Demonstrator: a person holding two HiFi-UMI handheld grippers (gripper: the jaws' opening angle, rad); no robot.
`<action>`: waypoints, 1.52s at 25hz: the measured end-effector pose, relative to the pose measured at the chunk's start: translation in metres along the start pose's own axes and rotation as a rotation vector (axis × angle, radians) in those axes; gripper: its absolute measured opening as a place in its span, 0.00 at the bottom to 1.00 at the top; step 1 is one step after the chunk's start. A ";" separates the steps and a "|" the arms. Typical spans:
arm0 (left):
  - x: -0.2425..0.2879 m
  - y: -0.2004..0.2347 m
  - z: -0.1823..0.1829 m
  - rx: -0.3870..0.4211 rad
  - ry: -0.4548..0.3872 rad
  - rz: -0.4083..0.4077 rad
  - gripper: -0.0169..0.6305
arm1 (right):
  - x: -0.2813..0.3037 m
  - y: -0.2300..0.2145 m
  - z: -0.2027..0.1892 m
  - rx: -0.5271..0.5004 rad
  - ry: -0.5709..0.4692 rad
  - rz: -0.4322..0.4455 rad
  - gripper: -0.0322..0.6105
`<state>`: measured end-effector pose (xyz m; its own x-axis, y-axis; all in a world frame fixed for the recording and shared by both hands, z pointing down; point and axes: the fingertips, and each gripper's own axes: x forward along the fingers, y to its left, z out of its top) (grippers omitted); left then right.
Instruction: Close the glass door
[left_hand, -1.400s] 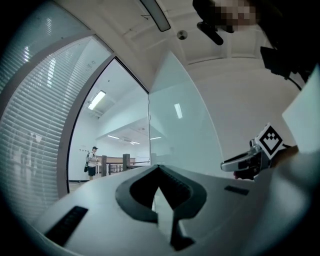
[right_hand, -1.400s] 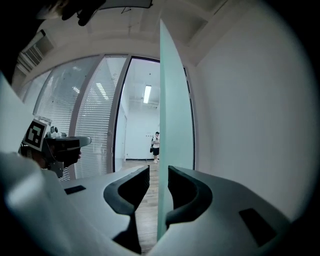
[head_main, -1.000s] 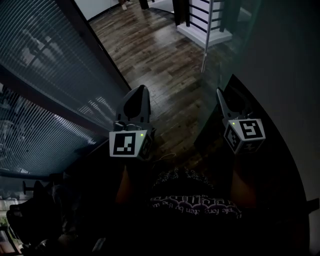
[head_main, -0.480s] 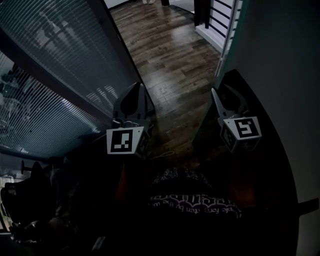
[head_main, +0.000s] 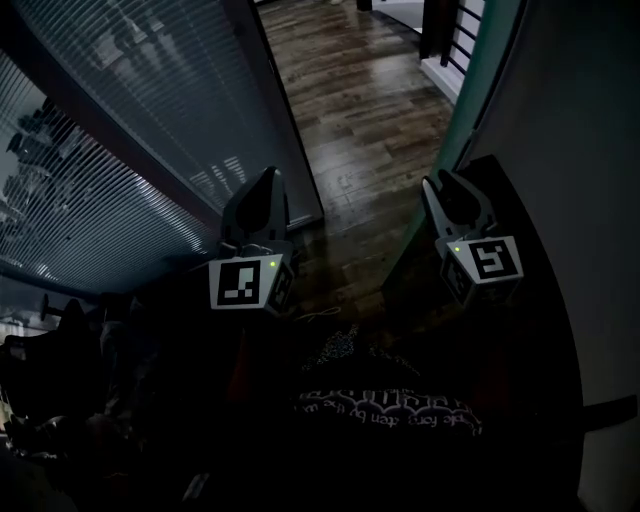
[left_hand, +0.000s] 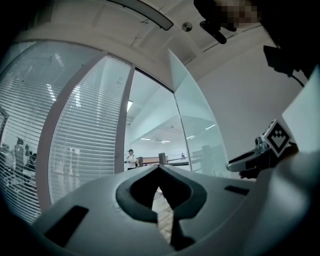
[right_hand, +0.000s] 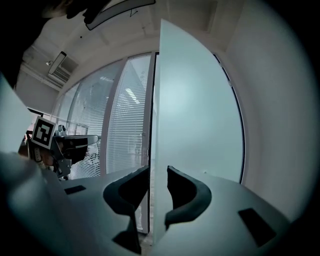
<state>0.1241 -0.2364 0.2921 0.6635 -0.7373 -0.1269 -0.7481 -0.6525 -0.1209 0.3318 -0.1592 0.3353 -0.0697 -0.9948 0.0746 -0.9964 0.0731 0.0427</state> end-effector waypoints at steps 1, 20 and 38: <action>0.004 0.004 0.000 0.000 -0.002 0.001 0.03 | 0.005 0.002 0.001 -0.003 0.003 0.008 0.21; 0.060 0.089 -0.001 0.003 -0.036 0.018 0.03 | 0.108 0.041 0.016 -0.028 0.021 0.078 0.21; 0.074 0.162 -0.018 0.010 0.003 0.119 0.03 | 0.205 0.064 0.027 -0.051 0.005 0.157 0.21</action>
<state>0.0520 -0.4000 0.2808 0.5699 -0.8101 -0.1378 -0.8215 -0.5584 -0.1153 0.2522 -0.3605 0.3261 -0.2242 -0.9704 0.0896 -0.9695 0.2314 0.0804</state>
